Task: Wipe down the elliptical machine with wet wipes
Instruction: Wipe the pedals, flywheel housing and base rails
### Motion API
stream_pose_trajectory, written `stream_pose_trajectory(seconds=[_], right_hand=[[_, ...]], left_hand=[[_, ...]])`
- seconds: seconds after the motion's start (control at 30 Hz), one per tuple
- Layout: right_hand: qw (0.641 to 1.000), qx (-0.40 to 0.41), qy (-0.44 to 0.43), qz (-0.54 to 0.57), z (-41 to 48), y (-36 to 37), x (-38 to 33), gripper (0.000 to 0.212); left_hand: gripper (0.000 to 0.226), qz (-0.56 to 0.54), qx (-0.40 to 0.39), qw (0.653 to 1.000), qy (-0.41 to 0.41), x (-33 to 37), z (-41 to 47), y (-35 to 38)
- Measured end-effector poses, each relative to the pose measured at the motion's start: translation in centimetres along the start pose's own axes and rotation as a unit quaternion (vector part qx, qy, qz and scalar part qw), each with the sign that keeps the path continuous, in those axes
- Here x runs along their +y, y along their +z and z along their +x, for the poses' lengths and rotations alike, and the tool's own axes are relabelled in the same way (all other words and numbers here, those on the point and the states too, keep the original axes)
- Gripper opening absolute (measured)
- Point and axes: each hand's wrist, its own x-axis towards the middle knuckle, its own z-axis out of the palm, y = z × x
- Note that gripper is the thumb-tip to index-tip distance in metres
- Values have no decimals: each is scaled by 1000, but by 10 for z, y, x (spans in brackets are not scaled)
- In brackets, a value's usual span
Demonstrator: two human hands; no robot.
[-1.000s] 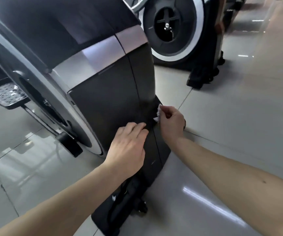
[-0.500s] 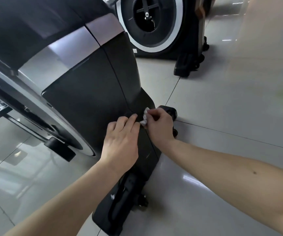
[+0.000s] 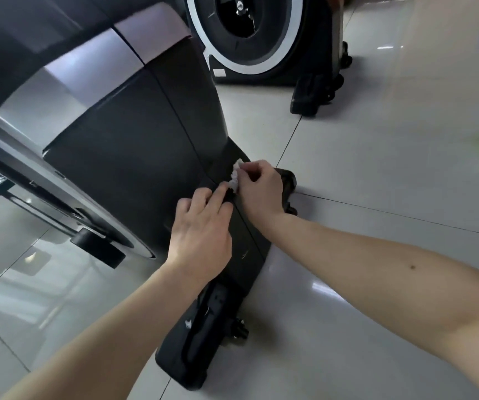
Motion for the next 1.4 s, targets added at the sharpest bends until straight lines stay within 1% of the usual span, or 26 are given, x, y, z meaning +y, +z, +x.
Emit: stream_pose_trajectory(seconds=[0.07, 0.17, 0.23, 0.27, 0.3, 0.33, 0.37, 0.43, 0.5, 0.57, 0.6, 0.67, 0.7, 0.73, 0.8, 0.87, 0.9, 0.97, 1.03, 1.07, 1.1, 1.2, 1.23, 1.27, 1.37, 1.4], right_hand=[[999, 13, 45, -19, -3, -7, 30, 10], [986, -8, 162, -30, -10, -20, 76, 8], [971, -16, 222, -91, -9, -25, 83, 4], [970, 3, 225, -90, -3, -24, 81, 3], [975, 17, 213, -61, 6, -22, 74, 1], [981, 34, 186, -34, 13, -18, 62, 6], [987, 31, 154, -22, 24, -16, 56, 10], [996, 12, 84, -23, 36, -12, 41, 7], [998, 16, 64, -15, 34, -14, 41, 6], [995, 23, 90, -44, 25, -20, 65, 8], [990, 21, 127, -63, 18, -25, 80, 7], [973, 9, 222, -63, 10, -32, 107, 13], [968, 12, 244, -59, 13, -32, 113, 15], [970, 14, 235, -61, 16, -32, 108, 13], [984, 5, 167, -67, 23, -30, 93, 10], [993, -5, 97, -70, 21, -28, 77, 11], [993, -7, 89, -75, 17, -29, 78, 12], [988, -11, 124, -91, 10, -31, 95, 16], [980, -25, 169, -105, 9, -33, 113, 12], [978, -26, 177, -112, 11, -35, 115, 11], [980, -24, 164, -113, 16, -34, 112, 11], [990, -36, 85, -106, 18, -32, 87, 15], [991, -34, 74, -105, 16, -32, 86, 14], [990, -28, 81, -110, 15, -32, 89, 14], [978, -26, 157, -135, 18, -36, 112, 14], [975, -26, 169, -144, 20, -37, 112, 15]], left_hand=[[36, -4, 1, 1000, -4, 1, -2, 3], [39, 0, 3, 1000, -3, 2, -6, 9], [39, -9, 9, 1000, -5, 2, -7, 12], [39, -8, 18, 1000, -3, 1, -7, 13], [40, -3, 25, 1000, 0, 1, -6, 15], [40, 4, 30, 1000, 6, 1, -6, 16], [41, 10, 36, 999, 11, 1, -6, 18], [39, 20, 51, 998, 12, 1, -6, 21], [38, 17, 52, 998, 15, 2, -4, 23], [36, 11, 53, 998, 17, 2, -3, 26], [35, 8, 55, 998, 18, 2, -2, 27], [31, 3, 70, 997, 27, 2, -1, 30], [29, -1, 81, 996, 32, 1, -1, 32], [27, -5, 93, 995, 36, 1, 0, 33], [26, -4, 104, 994, 43, 1, 2, 34], [24, -7, 108, 993, 47, 1, 2, 35], [23, -8, 110, 993, 50, 1, 2, 36], [22, -13, 111, 992, 56, 1, 2, 37], [22, -19, 113, 992, 57, 0, 1, 37], [22, -20, 114, 992, 55, 1, 2, 36], [22, -20, 113, 992, 53, 1, 3, 35], [21, -15, 106, 993, 52, 1, 3, 33], [20, -15, 106, 993, 53, 1, 2, 34], [20, -16, 105, 993, 55, 1, 2, 34], [20, -15, 97, 994, 53, 1, 1, 34], [20, -16, 93, 994, 51, 2, 1, 33]])
